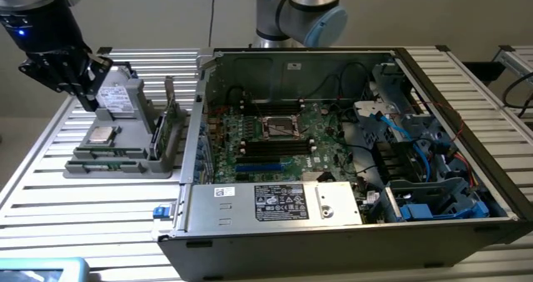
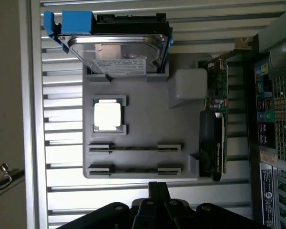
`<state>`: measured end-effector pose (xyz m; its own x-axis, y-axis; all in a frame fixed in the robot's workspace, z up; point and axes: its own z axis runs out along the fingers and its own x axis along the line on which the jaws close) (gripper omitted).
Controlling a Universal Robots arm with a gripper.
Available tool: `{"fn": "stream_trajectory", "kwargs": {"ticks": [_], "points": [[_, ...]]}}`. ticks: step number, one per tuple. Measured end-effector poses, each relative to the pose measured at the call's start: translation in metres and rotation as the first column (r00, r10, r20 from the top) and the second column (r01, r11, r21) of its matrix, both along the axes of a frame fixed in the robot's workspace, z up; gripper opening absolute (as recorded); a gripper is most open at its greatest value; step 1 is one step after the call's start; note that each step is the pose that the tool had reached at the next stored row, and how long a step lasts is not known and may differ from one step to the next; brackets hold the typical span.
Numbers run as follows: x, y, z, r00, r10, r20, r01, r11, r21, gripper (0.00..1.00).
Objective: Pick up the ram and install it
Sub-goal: 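Reach for the ram, then pick up the ram and move it above insertion slot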
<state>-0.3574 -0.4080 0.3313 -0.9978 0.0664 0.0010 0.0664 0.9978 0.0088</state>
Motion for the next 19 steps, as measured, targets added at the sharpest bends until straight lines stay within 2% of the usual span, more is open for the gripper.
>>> {"fn": "stream_trajectory", "kwargs": {"ticks": [1, 7, 12, 16, 19], "points": [[0.000, 0.0010, -0.0013, 1.0000, 0.000, 0.0001, 0.000, 1.0000, -0.0027, 0.11], [0.000, 0.0048, -0.0110, 1.0000, 0.001, -0.0015, -0.001, 1.0000, -0.0037, 0.11], [0.000, 0.0057, -0.0144, 1.0000, 0.006, -0.0019, -0.006, 1.0000, -0.0064, 0.11], [0.000, 0.0058, -0.0148, 0.9971, 0.076, -0.0017, -0.076, 0.9971, -0.0065, 0.11], [0.000, 0.0058, -0.0152, 0.9915, 0.130, -0.0015, -0.130, 0.9915, -0.0056, 0.11]]}}
